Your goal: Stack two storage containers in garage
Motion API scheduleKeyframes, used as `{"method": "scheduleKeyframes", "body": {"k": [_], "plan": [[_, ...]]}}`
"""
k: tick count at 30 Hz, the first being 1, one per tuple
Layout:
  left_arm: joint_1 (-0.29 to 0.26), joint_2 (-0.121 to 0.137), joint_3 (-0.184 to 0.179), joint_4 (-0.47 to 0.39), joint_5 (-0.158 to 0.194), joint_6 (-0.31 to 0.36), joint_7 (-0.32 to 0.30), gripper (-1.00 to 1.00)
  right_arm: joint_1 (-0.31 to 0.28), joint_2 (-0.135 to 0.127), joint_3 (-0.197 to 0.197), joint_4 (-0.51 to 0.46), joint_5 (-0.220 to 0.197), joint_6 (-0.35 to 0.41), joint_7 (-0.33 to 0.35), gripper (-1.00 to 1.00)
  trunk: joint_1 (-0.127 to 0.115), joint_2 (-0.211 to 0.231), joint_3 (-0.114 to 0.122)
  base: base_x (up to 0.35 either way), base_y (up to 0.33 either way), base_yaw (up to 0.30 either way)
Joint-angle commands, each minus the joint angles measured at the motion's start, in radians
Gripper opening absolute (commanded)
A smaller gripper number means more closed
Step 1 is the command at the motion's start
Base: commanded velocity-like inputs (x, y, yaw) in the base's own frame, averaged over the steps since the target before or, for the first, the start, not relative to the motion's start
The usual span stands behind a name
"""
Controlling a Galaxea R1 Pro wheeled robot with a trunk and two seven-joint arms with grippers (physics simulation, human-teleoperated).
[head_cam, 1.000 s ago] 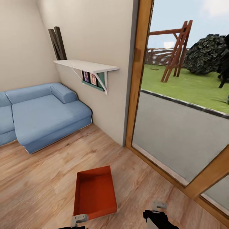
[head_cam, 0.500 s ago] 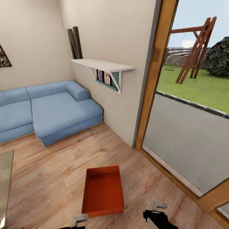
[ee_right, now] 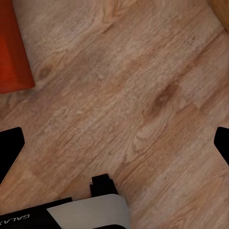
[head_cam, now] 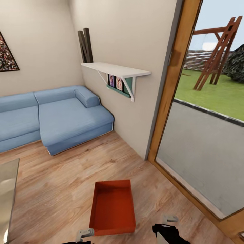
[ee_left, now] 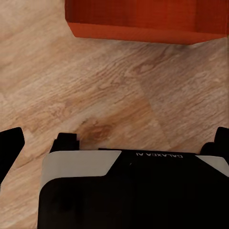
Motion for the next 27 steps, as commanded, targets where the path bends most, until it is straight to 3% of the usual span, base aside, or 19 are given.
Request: {"method": "scheduleKeyframes", "body": {"k": [1,8,27], "plan": [[0.000,0.000,0.004,-0.002,0.010,0.007,-0.001,1.00,-0.001,-0.001,0.008,-0.002,-0.005,0.006,-0.008,1.00,0.001,-0.001,-0.001,0.323,0.000,0.001],[0.000,0.000,0.004,-0.002,0.010,0.006,-0.001,1.00,-0.001,-0.001,0.008,-0.002,-0.005,0.006,-0.007,1.00,0.001,-0.001,-0.001,0.267,0.000,0.000],[0.000,0.001,0.004,-0.002,0.010,0.006,-0.001,1.00,0.000,-0.001,0.008,-0.002,-0.005,0.006,-0.007,1.00,0.001,-0.001,-0.001,0.028,0.000,0.040]]}}
